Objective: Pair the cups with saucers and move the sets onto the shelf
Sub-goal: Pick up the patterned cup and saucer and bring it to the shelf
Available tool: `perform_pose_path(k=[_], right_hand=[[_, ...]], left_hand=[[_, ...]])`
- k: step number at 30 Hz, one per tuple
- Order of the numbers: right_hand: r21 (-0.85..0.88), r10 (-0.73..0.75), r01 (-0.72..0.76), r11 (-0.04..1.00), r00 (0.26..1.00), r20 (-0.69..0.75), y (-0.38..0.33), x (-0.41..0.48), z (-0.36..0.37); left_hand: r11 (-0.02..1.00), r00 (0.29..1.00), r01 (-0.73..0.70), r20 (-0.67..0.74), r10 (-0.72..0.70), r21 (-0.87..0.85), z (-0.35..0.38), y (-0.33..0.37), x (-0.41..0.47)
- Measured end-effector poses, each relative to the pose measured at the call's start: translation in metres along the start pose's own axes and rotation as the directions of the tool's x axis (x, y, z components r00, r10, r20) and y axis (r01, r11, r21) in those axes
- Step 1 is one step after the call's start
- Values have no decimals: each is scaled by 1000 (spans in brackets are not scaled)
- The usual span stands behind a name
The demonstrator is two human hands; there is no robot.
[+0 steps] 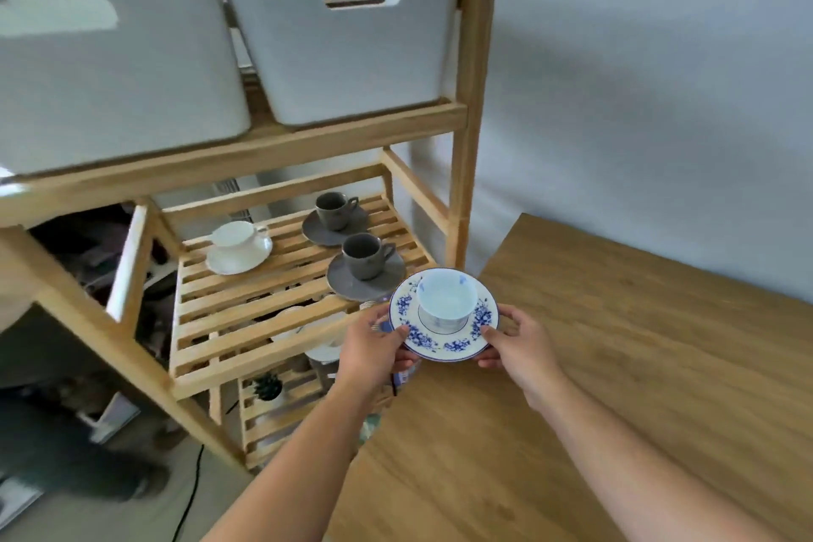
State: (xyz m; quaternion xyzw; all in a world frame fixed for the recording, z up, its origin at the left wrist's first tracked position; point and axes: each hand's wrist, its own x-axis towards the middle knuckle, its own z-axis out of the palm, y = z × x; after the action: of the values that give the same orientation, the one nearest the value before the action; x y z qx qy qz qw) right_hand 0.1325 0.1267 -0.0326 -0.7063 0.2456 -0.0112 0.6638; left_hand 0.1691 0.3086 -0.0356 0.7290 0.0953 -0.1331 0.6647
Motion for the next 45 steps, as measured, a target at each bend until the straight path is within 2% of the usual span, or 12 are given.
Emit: perform_pose_path(k=[6,9,16,31,45], right_hand=[[-101,5,13,995,984,177,-12,6,108],[-182,17,24,983,976,217,-17,11,156],[-266,40,51,963,945,325,-13,38,240],[-350,86,44,936,934,347,1,80,291],[-379,112,34,925,928,356,3,86,300]], left_hand=[[997,976,76,-200,-79,-26,-99,-10,9],[993,953,100,-282,-112,-57,-141,-18,19],[989,907,128,-396,-146,-72,-206,-35,52],[971,858,212,-456,-238,-108,-231,-54,101],[974,832,206,-507,-223,-90,-234,-59,107]])
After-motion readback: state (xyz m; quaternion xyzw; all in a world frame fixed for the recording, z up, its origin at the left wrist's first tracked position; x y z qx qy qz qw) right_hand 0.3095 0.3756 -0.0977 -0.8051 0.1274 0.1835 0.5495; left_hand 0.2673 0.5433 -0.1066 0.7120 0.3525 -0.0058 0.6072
